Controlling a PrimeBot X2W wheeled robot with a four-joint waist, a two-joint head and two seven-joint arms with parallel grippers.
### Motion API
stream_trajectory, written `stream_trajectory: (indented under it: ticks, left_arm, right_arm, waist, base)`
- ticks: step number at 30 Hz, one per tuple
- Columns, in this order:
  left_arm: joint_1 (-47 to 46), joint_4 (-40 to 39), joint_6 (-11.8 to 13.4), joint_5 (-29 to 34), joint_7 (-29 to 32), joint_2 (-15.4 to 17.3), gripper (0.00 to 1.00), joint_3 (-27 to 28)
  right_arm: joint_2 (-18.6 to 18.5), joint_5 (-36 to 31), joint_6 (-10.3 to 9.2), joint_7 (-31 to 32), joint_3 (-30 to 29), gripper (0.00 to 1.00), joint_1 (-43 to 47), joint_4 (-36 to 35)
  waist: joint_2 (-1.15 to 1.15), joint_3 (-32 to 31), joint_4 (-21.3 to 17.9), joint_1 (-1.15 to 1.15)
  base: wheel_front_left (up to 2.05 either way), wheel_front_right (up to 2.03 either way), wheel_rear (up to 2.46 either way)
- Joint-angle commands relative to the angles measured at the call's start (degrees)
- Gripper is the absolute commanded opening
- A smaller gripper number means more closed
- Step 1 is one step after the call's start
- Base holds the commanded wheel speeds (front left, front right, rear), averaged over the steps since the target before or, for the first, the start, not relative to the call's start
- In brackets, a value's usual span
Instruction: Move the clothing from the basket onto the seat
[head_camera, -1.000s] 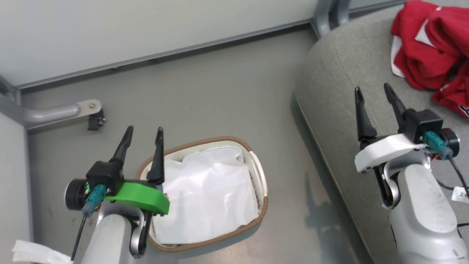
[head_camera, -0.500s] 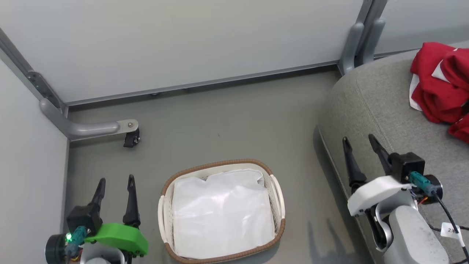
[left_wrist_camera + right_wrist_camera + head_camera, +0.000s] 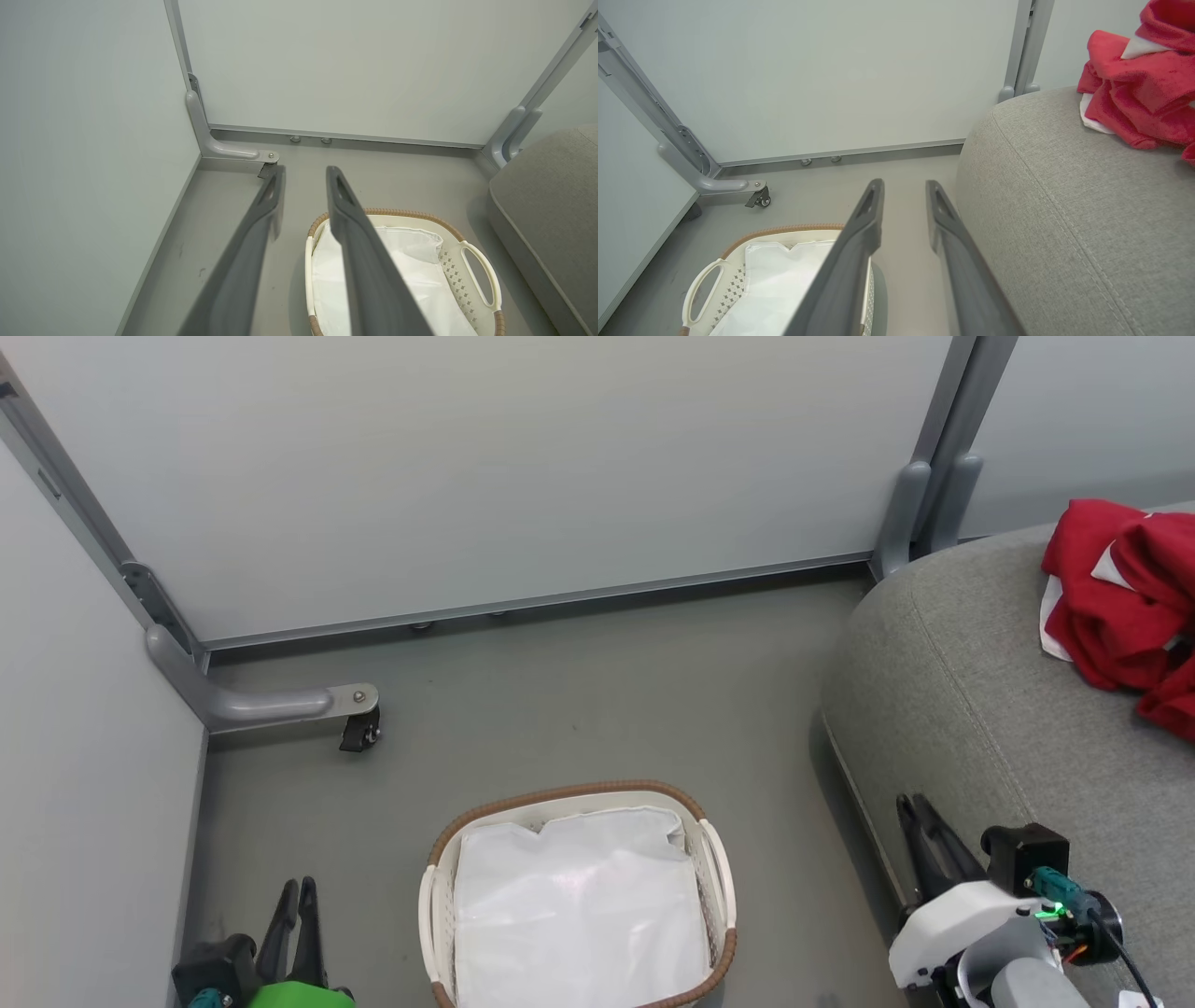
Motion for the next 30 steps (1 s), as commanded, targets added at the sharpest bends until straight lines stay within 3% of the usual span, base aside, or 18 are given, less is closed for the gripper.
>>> stream_trajectory:
  ticks: [1, 30]
  left_arm:
    - [-0.04, 0.49, 0.0, -0.31, 0.13, -0.06, 0.0, 0.05]
    - [-2.35, -3.77, -0.16, -28.1, 7.65, 0.09, 0.0, 1.88]
  right_arm:
    - [0.1, 0.29, 0.0, 0.19, -0.07, 0.0, 0.26, 0.48]
    - [-0.16, 29.16, -0.02, 7.68, -2.33, 0.0, 1.55, -5.24]
  waist:
    - [0.0, 0.0, 0.0, 0.0]
    - [0.0, -0.12, -0.04, 0.0]
  base:
    - [0.0, 0.0, 0.0]
    - [0.0, 0.0, 0.0]
